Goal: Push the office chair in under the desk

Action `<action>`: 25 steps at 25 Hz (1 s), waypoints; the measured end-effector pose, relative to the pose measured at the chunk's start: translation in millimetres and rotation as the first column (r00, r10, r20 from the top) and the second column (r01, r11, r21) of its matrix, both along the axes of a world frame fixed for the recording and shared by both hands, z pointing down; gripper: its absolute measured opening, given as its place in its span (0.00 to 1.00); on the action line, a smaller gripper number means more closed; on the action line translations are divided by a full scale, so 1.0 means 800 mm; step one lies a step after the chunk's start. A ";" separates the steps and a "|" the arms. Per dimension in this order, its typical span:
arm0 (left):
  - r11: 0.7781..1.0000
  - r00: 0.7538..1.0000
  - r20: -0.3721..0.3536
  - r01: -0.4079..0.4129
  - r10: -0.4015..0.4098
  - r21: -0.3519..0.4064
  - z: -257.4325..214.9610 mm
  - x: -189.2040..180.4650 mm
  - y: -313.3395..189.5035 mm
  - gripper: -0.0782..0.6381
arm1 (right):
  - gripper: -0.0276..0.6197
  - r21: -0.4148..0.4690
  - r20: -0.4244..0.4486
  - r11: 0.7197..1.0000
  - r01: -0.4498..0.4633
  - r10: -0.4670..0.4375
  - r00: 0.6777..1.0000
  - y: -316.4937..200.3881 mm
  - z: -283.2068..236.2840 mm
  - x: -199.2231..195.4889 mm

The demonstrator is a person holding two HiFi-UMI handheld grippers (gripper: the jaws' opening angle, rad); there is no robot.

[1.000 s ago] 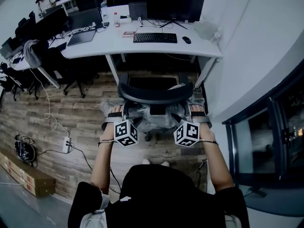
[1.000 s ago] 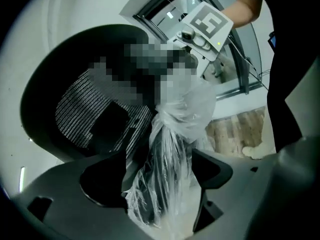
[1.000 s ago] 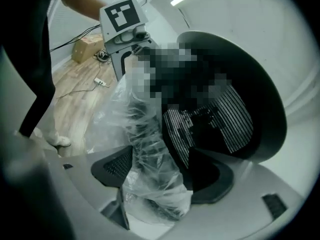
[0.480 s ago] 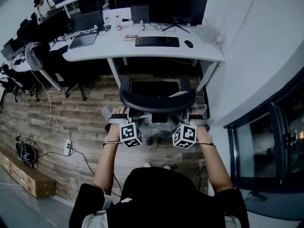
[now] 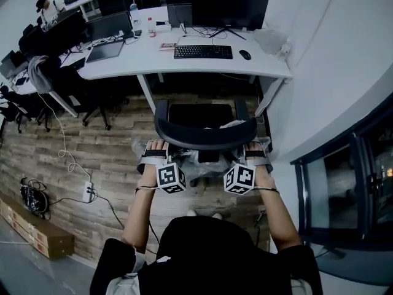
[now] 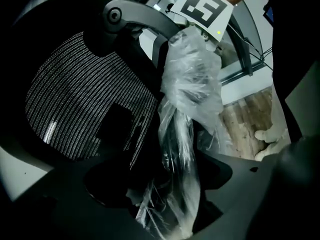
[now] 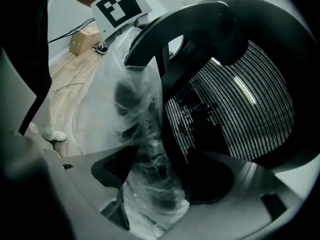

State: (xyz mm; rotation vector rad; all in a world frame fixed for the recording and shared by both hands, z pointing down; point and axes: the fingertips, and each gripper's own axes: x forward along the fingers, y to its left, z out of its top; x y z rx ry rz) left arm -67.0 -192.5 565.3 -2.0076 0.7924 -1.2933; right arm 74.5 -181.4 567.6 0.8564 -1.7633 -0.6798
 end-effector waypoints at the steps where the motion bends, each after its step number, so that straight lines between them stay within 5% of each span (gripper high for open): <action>1: 1.000 1.000 -0.002 -0.001 0.001 0.003 0.000 0.000 -0.003 0.66 | 0.55 0.003 -0.005 1.000 -0.002 0.002 1.000 -0.003 0.000 0.000; 25: 1.000 0.998 -0.057 -0.030 0.030 0.003 -0.001 -0.004 -0.122 0.65 | 0.55 0.046 -0.049 0.996 -0.075 0.077 0.996 -0.117 0.002 -0.007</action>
